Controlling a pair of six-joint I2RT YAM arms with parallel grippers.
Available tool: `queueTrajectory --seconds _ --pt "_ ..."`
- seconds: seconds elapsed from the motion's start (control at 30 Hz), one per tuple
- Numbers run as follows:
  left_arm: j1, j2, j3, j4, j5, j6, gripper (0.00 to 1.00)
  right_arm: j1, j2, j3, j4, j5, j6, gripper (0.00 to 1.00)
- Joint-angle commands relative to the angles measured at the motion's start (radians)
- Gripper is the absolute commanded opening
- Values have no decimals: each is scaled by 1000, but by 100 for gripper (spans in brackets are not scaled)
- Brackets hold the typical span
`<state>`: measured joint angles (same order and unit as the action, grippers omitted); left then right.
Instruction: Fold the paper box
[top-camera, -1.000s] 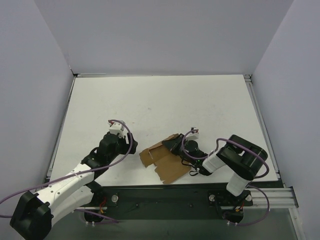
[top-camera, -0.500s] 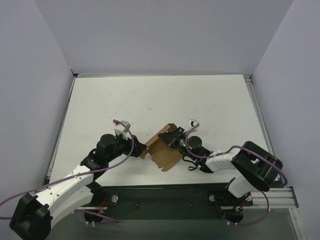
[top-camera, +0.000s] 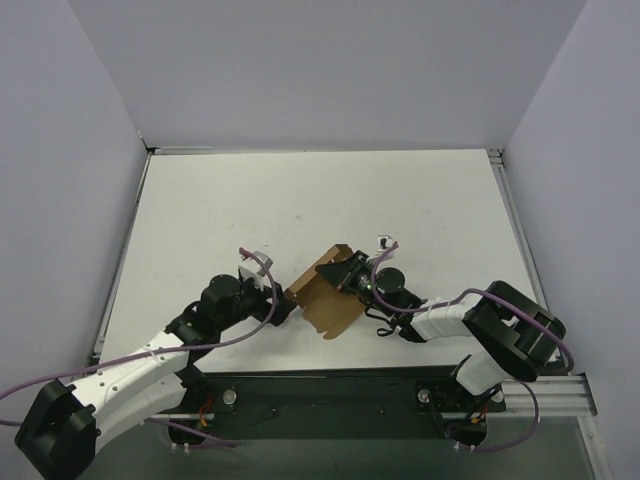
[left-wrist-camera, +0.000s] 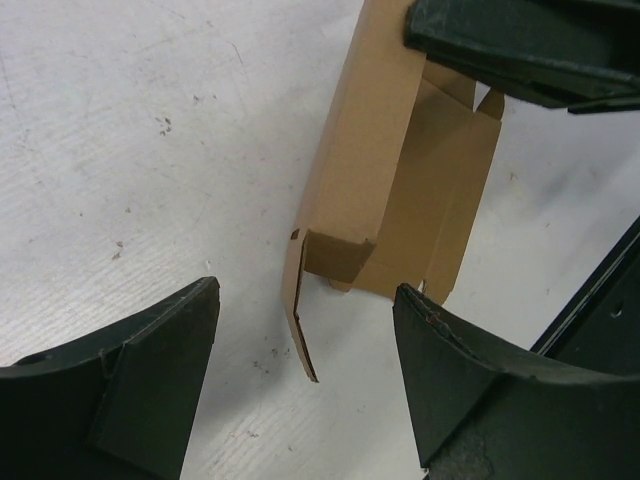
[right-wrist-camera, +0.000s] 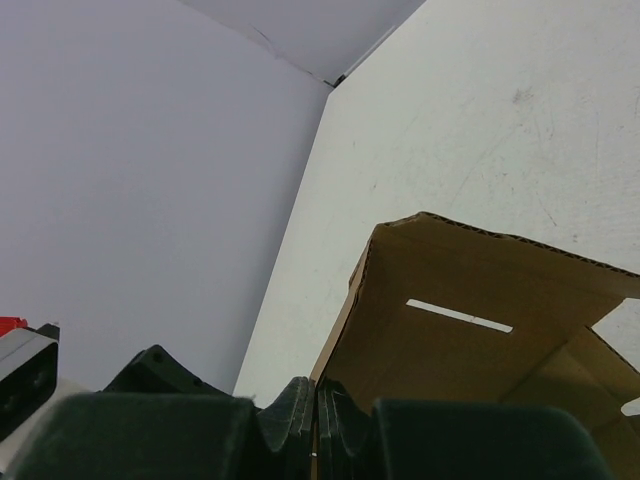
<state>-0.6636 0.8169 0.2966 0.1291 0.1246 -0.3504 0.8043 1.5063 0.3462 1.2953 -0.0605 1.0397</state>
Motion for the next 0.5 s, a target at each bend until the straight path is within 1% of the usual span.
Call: queueTrajectory --seconds 0.0,0.07,0.1,0.13,0.2,0.23,0.3,0.33,0.37,0.43,0.47 --pt "-50 40 13 -8 -75 53 80 -11 2 25 196 -19 -10 0" --pt "-59 57 27 -6 -115 63 76 -11 5 27 190 -22 -12 0" --pt "-67 79 33 -3 -117 70 72 -13 5 28 188 -22 -15 0" --pt "-73 90 47 3 -141 77 60 -11 6 28 187 -22 -13 0" --pt "-94 131 62 3 -180 105 45 -13 6 28 177 -19 -10 0" --pt "-105 145 71 1 -201 114 29 -13 6 30 162 -18 -7 0" --pt "-146 180 101 -11 -294 137 15 -14 2 30 142 -7 -7 0" --pt "-155 188 108 -13 -322 137 4 -14 0 28 133 -2 -4 1" --pt "-166 195 122 -10 -363 145 2 -13 -1 27 112 13 -1 7" --pt "-188 215 140 -20 -404 148 0 -14 0 20 98 25 5 15" --pt "-189 226 153 -28 -411 154 0 -13 3 11 93 33 13 23"
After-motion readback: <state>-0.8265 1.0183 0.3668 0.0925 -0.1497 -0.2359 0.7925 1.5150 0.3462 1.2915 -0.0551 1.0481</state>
